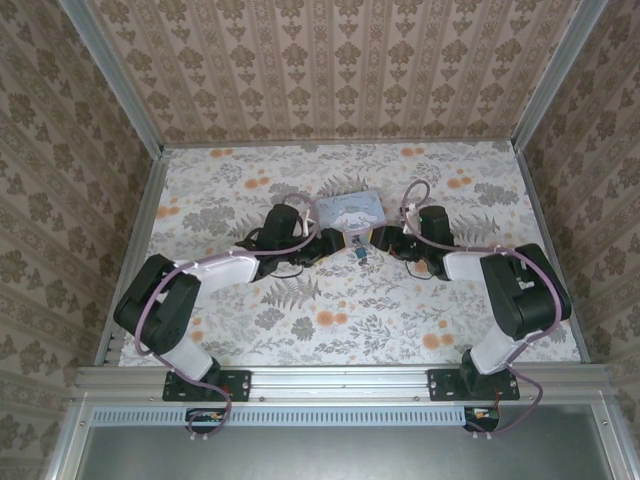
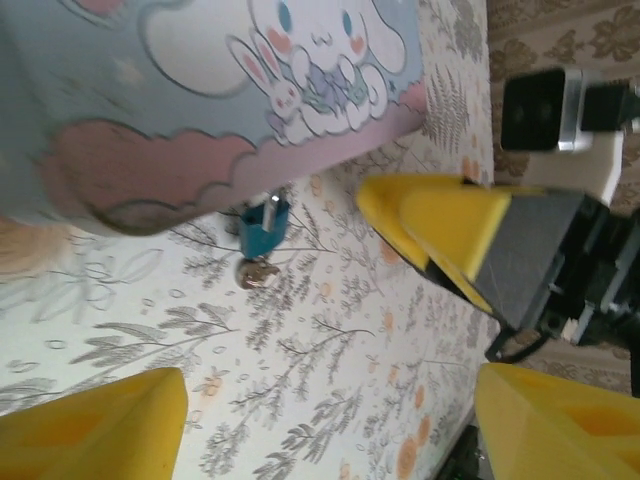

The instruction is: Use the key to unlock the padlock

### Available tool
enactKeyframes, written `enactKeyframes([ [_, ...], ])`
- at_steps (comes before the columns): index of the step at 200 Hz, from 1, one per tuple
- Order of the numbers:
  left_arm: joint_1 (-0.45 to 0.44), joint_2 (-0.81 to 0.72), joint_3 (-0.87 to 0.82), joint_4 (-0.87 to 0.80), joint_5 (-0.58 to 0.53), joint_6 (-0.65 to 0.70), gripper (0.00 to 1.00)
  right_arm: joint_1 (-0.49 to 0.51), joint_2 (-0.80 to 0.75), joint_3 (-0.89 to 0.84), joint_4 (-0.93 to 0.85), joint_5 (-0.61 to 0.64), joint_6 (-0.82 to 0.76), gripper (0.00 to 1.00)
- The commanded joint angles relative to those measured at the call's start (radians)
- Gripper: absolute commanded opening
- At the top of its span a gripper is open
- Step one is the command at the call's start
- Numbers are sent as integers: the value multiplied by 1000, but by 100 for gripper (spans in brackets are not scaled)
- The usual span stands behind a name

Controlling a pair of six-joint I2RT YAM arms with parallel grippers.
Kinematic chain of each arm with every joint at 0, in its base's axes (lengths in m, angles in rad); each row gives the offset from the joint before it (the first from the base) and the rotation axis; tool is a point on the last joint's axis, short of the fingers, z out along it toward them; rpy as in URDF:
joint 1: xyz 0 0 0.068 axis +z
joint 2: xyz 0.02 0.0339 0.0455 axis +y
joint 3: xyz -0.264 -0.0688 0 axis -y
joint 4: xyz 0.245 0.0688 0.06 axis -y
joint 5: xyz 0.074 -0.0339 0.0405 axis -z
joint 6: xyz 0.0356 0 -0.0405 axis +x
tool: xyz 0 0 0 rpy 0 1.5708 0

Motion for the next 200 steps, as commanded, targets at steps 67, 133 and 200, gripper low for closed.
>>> enactKeyframes([
  [67, 104, -42, 162, -251, -105, 164, 100, 6, 21, -39, -28, 53, -177, 48],
  [133, 136, -27, 223, -315, -117, 201, 100, 79, 103, 32, -39, 116, -256, 43],
  [200, 145, -18, 220, -300, -98, 192, 100, 114, 160, 61, -58, 157, -300, 38],
])
